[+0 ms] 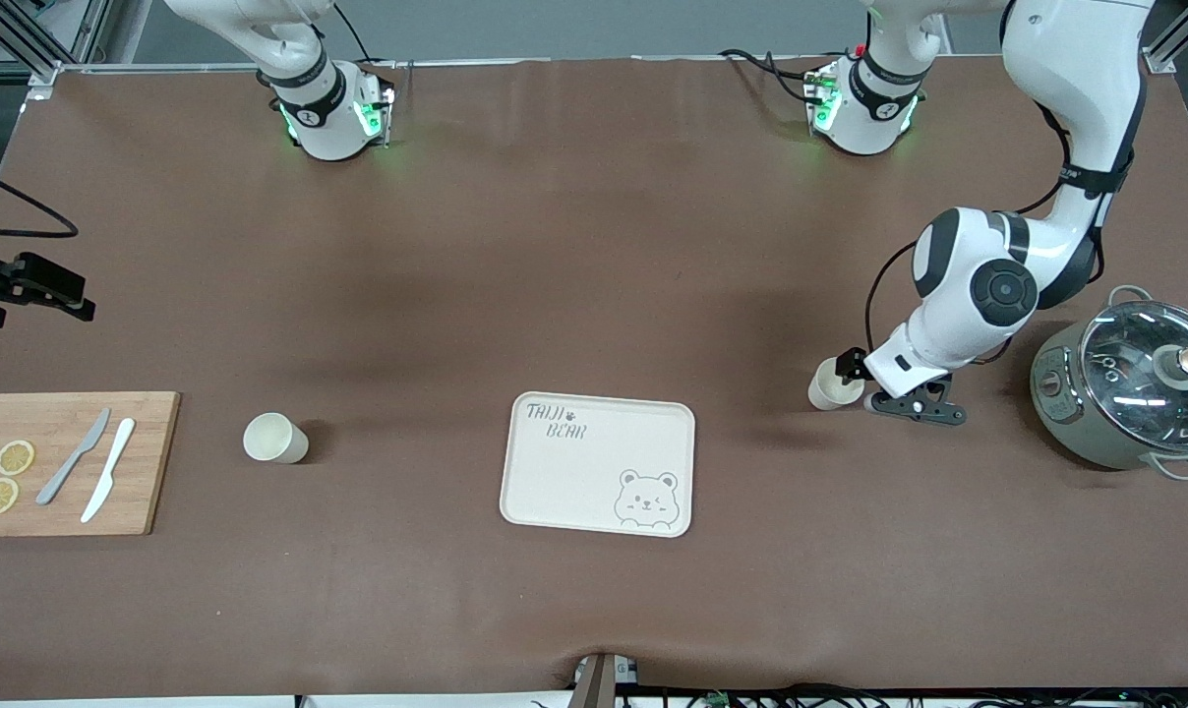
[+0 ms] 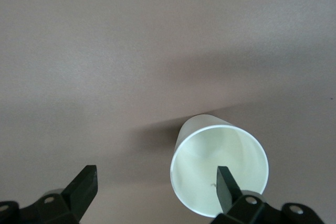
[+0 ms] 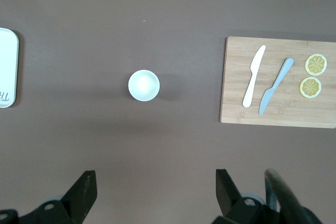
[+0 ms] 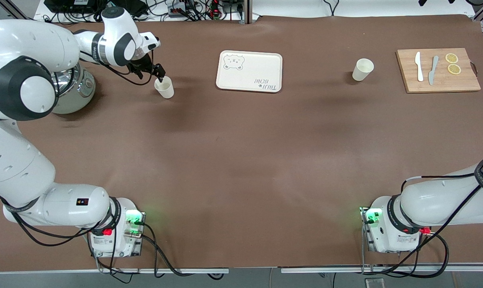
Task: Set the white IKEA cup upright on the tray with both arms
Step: 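Close the left gripper on the cup while the right gripper reaches the other cup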
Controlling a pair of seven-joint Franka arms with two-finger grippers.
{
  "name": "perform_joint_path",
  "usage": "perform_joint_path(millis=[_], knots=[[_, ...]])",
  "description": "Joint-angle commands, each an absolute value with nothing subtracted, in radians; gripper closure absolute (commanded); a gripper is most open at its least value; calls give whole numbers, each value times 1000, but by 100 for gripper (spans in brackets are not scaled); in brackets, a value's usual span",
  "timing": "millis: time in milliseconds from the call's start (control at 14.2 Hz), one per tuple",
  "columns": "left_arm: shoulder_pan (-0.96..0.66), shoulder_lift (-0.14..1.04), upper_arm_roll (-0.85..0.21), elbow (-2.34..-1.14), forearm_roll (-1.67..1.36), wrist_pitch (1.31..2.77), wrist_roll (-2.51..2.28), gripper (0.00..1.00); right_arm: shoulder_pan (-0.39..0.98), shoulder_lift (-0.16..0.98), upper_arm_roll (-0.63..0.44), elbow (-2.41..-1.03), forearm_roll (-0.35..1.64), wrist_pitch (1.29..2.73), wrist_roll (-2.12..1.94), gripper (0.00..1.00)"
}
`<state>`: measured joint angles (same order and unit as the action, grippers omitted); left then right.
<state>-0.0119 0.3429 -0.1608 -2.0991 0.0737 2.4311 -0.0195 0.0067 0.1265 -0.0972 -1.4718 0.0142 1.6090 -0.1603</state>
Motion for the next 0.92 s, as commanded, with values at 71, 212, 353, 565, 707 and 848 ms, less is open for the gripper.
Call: perform_joint_path(millis=[71, 212, 353, 565, 707, 848], knots=[[-8, 367, -163, -2111, 94, 2477, -29, 0, 18, 123, -87, -1570, 23, 1731, -105, 0], [-6, 376, -163, -2124, 94, 2517, -29, 0, 32, 127, -86, -1649, 25, 1842, -100, 0], [-6, 383, -163, -2135, 94, 2542, -28, 0, 46, 161, -86, -1648, 23, 1855, -100, 0], [-8, 399, -163, -2135, 94, 2549, -28, 0, 35, 221, -86, -1648, 23, 1894, -100, 0], [-11, 402, -163, -2137, 94, 2556, -34, 0, 35, 268, -86, -1647, 23, 1942, -100, 0], [-3, 384, -163, -2163, 97, 2560, -100, 100, 37, 310, -86, -1647, 23, 1977, -100, 0]])
